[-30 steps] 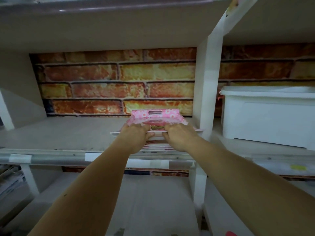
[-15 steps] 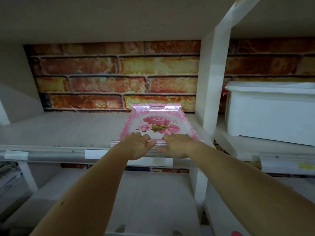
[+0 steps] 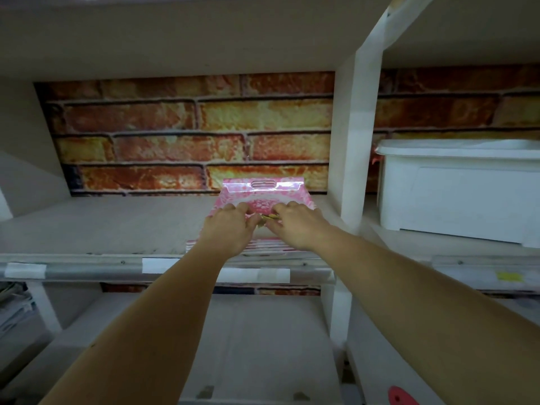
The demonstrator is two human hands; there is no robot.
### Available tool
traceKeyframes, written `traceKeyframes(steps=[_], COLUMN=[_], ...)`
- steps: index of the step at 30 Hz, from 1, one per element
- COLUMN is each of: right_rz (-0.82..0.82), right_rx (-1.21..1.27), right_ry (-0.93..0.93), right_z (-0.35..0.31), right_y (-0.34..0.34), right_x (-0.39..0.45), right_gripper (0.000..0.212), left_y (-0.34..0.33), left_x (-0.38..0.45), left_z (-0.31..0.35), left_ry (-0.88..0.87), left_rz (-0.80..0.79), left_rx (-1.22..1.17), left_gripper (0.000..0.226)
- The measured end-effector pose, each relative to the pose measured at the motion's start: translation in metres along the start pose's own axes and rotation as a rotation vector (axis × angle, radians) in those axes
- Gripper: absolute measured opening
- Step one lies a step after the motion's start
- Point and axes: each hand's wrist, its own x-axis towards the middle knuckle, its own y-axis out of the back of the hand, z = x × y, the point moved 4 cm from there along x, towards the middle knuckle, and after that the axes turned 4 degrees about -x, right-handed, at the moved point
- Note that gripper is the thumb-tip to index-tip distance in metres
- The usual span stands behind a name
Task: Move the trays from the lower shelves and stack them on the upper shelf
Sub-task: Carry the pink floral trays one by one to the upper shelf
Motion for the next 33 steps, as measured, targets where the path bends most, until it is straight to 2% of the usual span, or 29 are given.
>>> traceKeyframes(steps=[9, 16, 24, 33], right_rz=[0.016, 0.054, 0.084, 0.11], right_rx=[0.001, 0.035, -0.018, -0.036], right_ry=[-0.018, -0.21, -0.472, -0.742], right_z=[0.019, 0.084, 0.18, 0.31], right_y=[0.003, 0.007, 0.021, 0.057], right_x=[-0.035, -0.079, -0.157, -0.301], right_gripper=[0.045, 0.047, 0.044, 0.04], left_y=[-0.003, -0.032, -0.072, -0.106], left_x=[-0.016, -0.021, -0.038, -0.094], left_z=[0.033, 0.096, 0.209, 0.392], left_ry=[-0.103, -0.236, -0.374, -0.609], left_rz=[0.045, 0.019, -0.04, -0.107], left_rx=[-0.06, -0.15, -0.287, -0.389], left_gripper=[0.035, 0.034, 0.031, 0.031])
